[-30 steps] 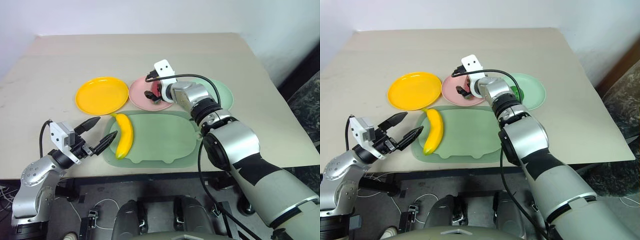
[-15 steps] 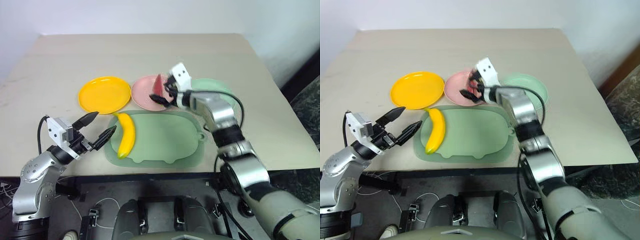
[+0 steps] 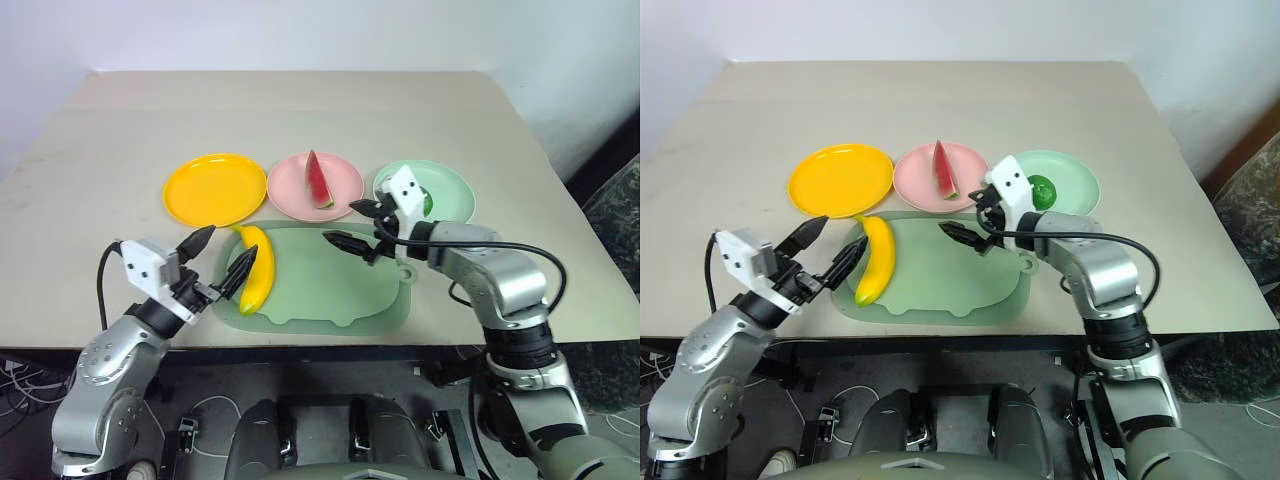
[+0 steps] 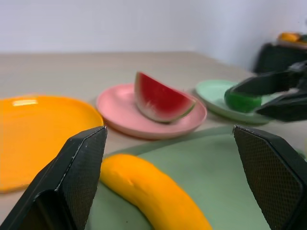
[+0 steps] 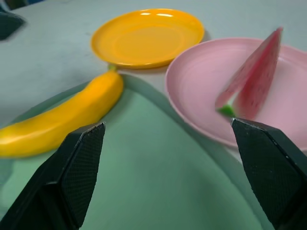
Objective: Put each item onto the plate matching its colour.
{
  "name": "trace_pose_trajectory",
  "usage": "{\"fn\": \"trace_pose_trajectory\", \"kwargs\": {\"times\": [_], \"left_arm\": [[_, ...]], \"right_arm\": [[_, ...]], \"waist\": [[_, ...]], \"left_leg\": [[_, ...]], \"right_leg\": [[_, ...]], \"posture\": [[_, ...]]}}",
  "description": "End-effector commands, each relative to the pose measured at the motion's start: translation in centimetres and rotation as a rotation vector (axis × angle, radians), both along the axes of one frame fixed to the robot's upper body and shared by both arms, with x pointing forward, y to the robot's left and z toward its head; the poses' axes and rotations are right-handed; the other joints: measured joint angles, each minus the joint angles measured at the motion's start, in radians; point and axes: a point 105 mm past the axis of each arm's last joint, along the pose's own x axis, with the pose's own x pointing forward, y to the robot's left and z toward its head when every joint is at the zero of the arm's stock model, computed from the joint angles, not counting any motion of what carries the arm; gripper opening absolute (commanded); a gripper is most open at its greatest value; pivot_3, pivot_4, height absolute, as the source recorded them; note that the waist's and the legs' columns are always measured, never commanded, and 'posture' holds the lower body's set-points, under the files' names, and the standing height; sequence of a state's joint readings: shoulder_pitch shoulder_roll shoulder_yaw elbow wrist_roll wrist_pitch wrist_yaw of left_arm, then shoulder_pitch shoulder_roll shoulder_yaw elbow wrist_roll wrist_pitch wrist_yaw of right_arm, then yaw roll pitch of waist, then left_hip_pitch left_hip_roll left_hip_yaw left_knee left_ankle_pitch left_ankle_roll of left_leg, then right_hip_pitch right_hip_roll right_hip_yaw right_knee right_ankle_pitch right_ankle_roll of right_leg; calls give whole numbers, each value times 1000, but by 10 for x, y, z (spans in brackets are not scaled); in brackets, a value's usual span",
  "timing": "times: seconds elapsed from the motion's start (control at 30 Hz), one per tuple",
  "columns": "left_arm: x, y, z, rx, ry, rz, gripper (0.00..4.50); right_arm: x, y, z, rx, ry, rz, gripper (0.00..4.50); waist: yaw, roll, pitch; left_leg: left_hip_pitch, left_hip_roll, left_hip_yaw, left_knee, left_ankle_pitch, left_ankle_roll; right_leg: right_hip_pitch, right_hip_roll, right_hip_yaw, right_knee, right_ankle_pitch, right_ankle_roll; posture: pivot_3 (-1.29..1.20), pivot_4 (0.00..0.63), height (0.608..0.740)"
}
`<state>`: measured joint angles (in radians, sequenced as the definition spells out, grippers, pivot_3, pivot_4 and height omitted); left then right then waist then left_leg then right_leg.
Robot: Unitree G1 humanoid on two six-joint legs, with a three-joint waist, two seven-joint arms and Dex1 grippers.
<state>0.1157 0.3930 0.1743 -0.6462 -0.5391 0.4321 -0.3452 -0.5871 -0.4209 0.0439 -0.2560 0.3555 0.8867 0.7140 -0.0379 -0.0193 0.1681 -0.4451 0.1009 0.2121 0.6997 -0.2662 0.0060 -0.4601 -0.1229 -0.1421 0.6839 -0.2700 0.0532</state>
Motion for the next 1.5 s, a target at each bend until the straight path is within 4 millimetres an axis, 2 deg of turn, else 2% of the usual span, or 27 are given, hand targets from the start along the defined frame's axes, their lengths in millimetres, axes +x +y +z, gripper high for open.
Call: {"fn": "trace_pose_trajectory", "kwargs": {"times": [0.03,0.13,0.23,0.47,0.63,0.8,0.97,1.07,1.27,1.3,1.5], "left_arm": [[-2,-7,-5,56,71,94,4417],[3,-5,-17,68,158,166,4417],[7,-6,-24,69,205,197,4417],[17,-21,-32,43,273,142,4417],[24,-26,-37,41,314,112,4417],[30,-28,-42,57,356,97,4417],[32,-35,-39,57,353,57,4417],[32,-38,-39,74,354,40,3802],[34,-30,-40,74,364,74,1778],[35,-28,-39,80,358,82,1574],[28,-25,-21,89,251,64,1569]], "right_arm": [[-13,-7,10,12,-17,52,4469],[-22,-8,5,-12,-5,87,4469],[-23,-11,-1,-33,5,71,4469],[-35,-18,-11,-2,37,58,4469],[-44,-13,-17,82,9,50,4469],[-43,-14,-18,192,-99,-7,4469],[-35,-10,-35,183,-111,-44,4469],[-31,-6,-39,165,-131,-50,4500],[-26,-4,-37,162,-148,-36,4500],[-24,-4,-36,158,-149,-33,4500],[-19,-6,-33,151,-153,-24,4500]], "waist": [[0,0,0],[1,0,0],[1,0,0],[17,0,0],[25,0,0],[26,-1,0],[26,-1,0],[26,-1,0],[26,-1,0],[25,-1,0],[23,0,0]], "left_leg": [[0,0,0,0,0,0],[0,0,0,0,0,0],[0,0,0,0,0,0],[1,0,0,0,0,0],[1,0,-1,0,0,0],[0,0,-1,0,0,0],[1,0,-1,1,0,0],[1,0,-1,1,0,0],[1,0,-1,1,0,0],[1,0,-1,1,0,0],[1,0,-1,1,0,0]], "right_leg": [[0,0,0,0,0,0],[0,0,0,0,0,0],[0,0,0,0,0,0],[1,0,0,0,0,0],[1,0,0,0,0,0],[1,0,-1,0,0,0],[1,0,-1,0,0,0],[1,0,-1,0,0,0],[2,0,-1,0,0,0],[2,0,-1,0,0,0],[2,1,-1,0,0,0]], "posture": [[0,150,695],[0,150,695],[0,150,695],[0,150,695],[0,150,695],[0,150,695],[0,150,695],[0,150,695],[0,150,695],[0,150,695],[0,150,695]]}}
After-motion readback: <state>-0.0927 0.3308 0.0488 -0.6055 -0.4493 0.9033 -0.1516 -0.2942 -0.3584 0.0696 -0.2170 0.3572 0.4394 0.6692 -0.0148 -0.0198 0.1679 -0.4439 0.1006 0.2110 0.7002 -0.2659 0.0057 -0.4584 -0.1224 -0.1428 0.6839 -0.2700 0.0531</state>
